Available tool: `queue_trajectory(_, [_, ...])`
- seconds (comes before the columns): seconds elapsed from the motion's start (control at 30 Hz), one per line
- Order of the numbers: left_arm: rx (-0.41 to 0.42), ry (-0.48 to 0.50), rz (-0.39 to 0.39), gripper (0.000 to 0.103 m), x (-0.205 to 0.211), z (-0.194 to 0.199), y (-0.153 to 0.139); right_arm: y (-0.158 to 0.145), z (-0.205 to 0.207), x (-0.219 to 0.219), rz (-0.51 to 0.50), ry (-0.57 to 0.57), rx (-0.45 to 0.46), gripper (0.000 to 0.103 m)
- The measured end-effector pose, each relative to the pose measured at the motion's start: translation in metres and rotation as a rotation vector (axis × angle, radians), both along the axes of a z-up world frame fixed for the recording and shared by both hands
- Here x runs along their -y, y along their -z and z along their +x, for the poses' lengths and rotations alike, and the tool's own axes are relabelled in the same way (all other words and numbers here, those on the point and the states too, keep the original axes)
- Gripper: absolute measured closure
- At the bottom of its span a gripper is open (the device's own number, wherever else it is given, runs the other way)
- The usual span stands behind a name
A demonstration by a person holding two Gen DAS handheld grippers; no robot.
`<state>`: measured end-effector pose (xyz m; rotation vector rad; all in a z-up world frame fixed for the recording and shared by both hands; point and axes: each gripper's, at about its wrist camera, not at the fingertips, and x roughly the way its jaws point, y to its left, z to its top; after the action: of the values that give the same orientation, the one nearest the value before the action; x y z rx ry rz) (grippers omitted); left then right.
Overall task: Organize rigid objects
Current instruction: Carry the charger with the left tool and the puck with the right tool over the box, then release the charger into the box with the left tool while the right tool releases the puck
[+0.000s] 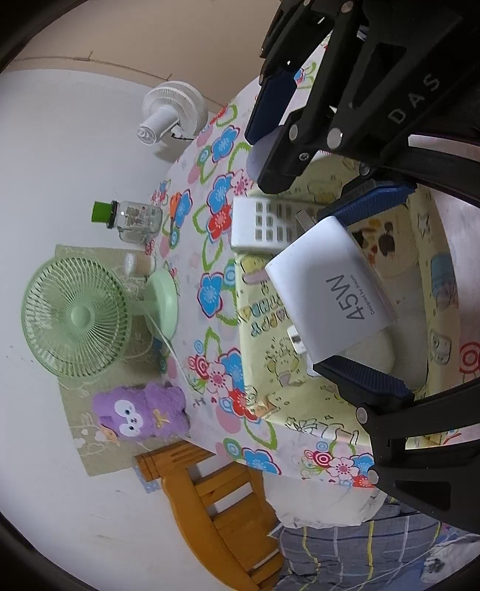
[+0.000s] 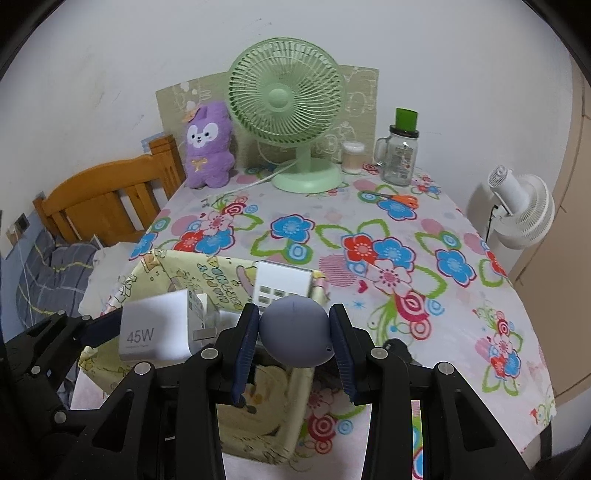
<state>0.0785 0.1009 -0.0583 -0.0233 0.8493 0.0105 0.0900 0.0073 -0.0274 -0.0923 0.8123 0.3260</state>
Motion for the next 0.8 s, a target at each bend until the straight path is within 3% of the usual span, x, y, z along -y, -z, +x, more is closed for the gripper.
queue_trajectory(0.43, [-0.087, -0.055, -0.015, 0.030, -0.030, 0.017, 0.033, 0.021, 0.011, -0.037, -0.027, -0.072, -0.046, 0.060])
queue_trajectory(0.53, [-0.084, -0.051, 0.018, 0.029, -0.029, 0.017, 0.035, 0.028, 0.013, -0.044, -0.028, -0.087, -0.066, 0.060])
queue_trajectory(0.73, [-0.062, -0.042, 0.002, 0.019, -0.032, 0.013, 0.031, 0.031, 0.018, -0.050, -0.005, -0.096, -0.088, 0.059])
queue_trajectory(0.8, [-0.058, -0.040, -0.006, 0.016, -0.032, 0.012, 0.028, 0.029, 0.017, -0.050, -0.007, -0.101, -0.078, 0.051])
